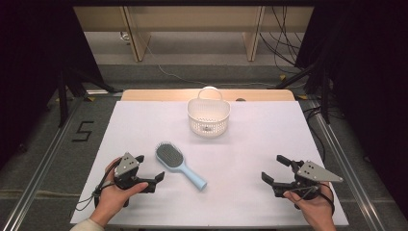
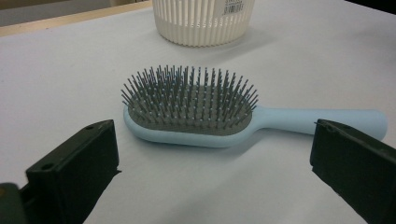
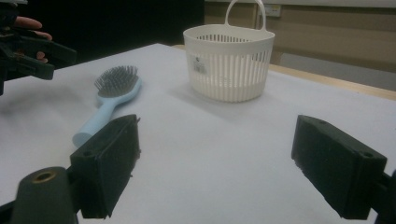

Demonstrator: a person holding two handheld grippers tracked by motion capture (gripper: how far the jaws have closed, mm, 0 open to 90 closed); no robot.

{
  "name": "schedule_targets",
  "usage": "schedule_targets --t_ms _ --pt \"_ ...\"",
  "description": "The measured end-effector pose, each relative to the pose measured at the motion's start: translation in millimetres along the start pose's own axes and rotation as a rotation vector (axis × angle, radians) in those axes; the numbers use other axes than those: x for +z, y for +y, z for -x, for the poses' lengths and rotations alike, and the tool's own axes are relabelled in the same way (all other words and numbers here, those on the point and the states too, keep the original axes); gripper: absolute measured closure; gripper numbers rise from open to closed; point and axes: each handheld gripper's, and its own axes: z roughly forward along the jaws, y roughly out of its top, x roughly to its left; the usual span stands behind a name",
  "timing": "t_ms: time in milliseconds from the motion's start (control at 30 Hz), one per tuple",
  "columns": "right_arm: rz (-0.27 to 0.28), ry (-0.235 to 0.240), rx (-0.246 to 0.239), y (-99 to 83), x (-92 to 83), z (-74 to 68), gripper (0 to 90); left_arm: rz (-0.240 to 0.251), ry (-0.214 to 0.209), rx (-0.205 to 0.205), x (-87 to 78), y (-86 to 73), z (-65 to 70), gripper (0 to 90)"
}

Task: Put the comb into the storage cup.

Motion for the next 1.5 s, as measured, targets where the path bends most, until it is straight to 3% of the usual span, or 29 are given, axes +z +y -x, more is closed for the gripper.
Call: schedule_targets --t_ms 200,300,400,500,533,567,633,700,800,1200,1500 --pt "-0.005 -0.002 0.001 -0.4 0.7 -0.3 15.9 0.009 0.005 0.006 -1.2 1.2 1.4 2.8" --pt "-0.008 -0.003 0.002 0.0 0.8 -1.1 15.9 0.026 0.009 0.012 -2.5 5.3 4.9 9.0" --pt "-0.007 -0.002 0.001 -0.3 1.7 -1.0 15.9 0.042 0.005 0.033 -1.3 12.7 11.3 26.1" --pt "-0.012 -0.003 0.005 -0.7 2.1 -0.6 15.9 0.036 -0.014 0.035 2.6 19.2 18.5 57.1" --pt "-0.011 -0.004 0.006 -0.7 2.5 -0.4 15.9 0.021 -0.015 0.051 5.6 22.2 21.6 74.4" --pt "-0.011 -0.004 0.006 -0.7 2.5 -0.4 15.9 0.011 -0.015 0.055 7.7 24.0 23.5 74.4" --pt "-0.010 -0.002 0.005 -0.5 2.5 -0.9 16.0 -0.018 -0.028 0.055 16.0 28.9 28.7 89.5" --pt "-0.010 -0.001 0.005 -0.5 2.5 -0.9 16.0 -0.050 -0.048 0.041 24.6 33.2 33.3 89.6" --pt "-0.010 0.001 0.009 -1.4 3.3 0.0 16.0 -0.098 -0.061 0.051 41.6 41.1 45.1 89.8" --pt "-0.011 0.006 0.014 -1.6 3.1 0.5 16.0 -0.221 -0.105 0.029 98.3 55.7 77.2 89.9" --pt "-0.013 0.008 0.017 -2.2 3.2 1.0 16.0 -0.288 -0.111 0.019 120.3 53.5 88.6 89.9"
